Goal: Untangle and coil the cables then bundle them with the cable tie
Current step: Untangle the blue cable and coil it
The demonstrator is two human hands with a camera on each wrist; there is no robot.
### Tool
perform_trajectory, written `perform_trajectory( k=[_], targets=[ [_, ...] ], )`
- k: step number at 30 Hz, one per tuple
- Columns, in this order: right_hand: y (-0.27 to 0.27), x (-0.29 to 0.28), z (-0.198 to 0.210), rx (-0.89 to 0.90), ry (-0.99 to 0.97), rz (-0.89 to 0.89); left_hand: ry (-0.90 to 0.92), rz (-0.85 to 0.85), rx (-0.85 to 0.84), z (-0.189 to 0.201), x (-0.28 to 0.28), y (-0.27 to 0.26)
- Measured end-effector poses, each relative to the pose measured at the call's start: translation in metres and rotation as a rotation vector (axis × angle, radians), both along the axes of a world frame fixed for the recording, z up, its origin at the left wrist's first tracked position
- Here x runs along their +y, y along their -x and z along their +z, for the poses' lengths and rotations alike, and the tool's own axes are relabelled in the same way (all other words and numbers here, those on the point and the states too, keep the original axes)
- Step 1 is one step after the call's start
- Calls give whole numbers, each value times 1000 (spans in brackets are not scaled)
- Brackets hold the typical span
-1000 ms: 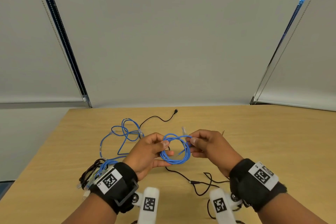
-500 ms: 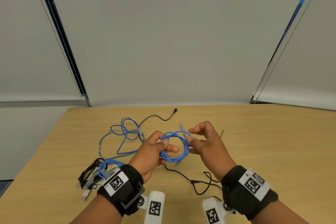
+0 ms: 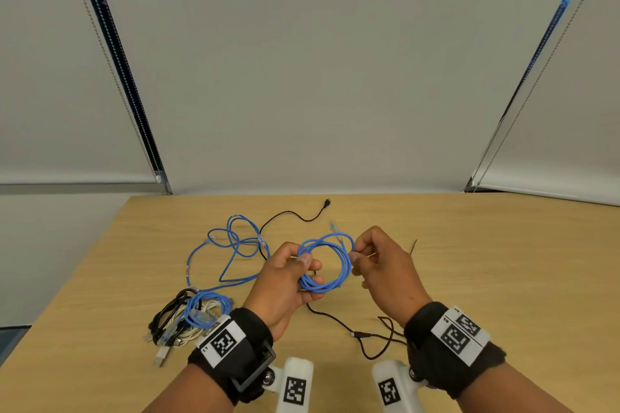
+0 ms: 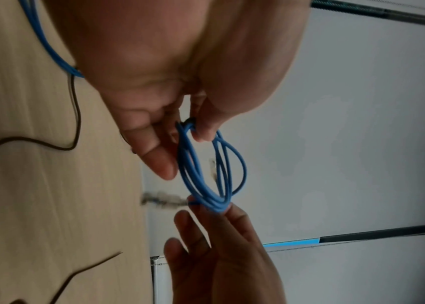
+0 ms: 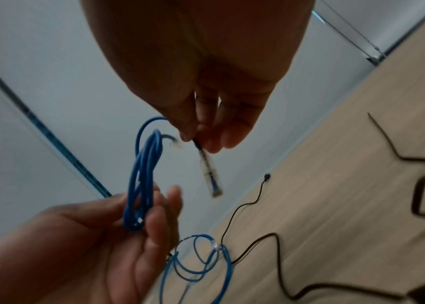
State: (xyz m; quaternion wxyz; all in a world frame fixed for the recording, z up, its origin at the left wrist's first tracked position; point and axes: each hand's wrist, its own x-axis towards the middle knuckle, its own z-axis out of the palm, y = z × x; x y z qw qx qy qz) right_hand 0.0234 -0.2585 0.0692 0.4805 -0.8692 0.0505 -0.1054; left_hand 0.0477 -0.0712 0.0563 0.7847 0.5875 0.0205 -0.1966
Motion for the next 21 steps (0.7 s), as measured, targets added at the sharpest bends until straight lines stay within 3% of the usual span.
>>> perform_trajectory(
  k=[4,7,13,21],
  targets=[
    [0,5,5,92,-488,0,-13,-93,41,-5,-4,4],
    [0,6,11,141,-675,-20,-15,-79,31,-4,-5,4],
    [10,12,14,186,-688,50,20,85,-12,4,-9,2],
    [8,19,11,241,-234,109,71,197,6,0,-13,3]
  ],
)
